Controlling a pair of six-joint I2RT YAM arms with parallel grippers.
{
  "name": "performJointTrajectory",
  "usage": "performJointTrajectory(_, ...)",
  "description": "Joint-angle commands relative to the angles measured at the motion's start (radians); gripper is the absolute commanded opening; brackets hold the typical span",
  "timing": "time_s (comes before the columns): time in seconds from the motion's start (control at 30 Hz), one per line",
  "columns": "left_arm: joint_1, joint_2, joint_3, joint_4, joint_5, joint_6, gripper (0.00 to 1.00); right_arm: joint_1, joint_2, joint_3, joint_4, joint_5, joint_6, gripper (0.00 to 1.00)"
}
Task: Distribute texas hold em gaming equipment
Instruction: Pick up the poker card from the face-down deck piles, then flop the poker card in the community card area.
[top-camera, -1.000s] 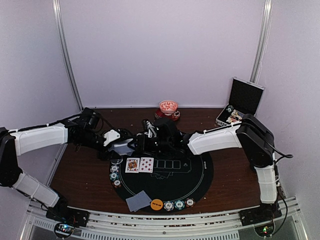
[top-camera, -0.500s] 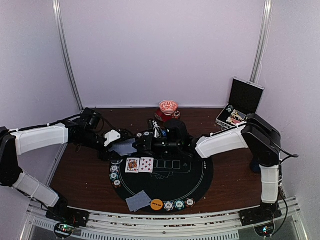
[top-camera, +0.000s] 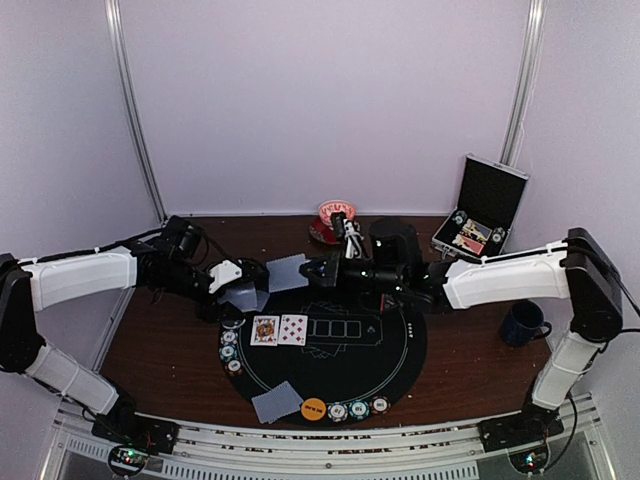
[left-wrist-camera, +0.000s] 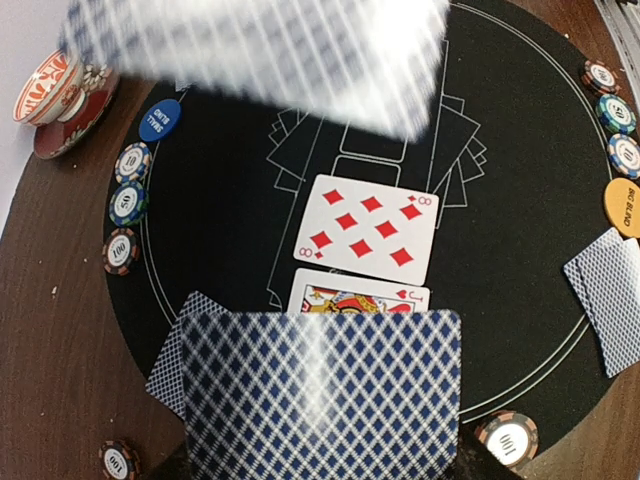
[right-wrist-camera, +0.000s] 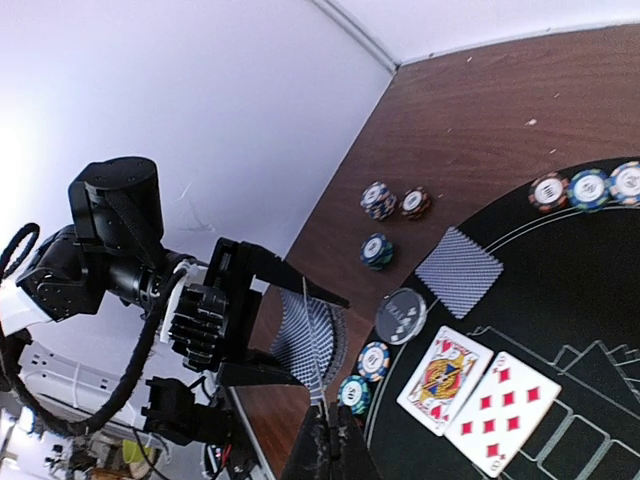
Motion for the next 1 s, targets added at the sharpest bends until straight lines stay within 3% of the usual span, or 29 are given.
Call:
performJointTrajectory(0.0,0.002,-0.002,0.010,0.043,0.008,-0.007,0.62,-0.007,-0.129,-0.050,-0.209,0.262,-0.202,0.00)
performJointTrajectory(0.2,0.001,-0.003,0.012,0.045,0.002,-0.013,0.62,0.010,-0.244,-0.113,-0.347,0.497,-0.373,0.00)
performJointTrajectory(0.4,0.002,0.002,0.012,0.049,0.001,-0.016,0.62,0.121,-0.241,-0.112,-0.450,0.821,-0.572,0.00)
performJointTrajectory(0.77,0.002,0.000,0.010,0.048,0.004,-0.015,0.62,0.342,0.166,0.145,-0.682,1.336,-0.778,0.00)
performJointTrajectory(0.97,0.002,-0.008,0.009,0.049,0.004,-0.015,0.62,0.387,0.326,0.227,-0.656,1.366,-0.912,0.00)
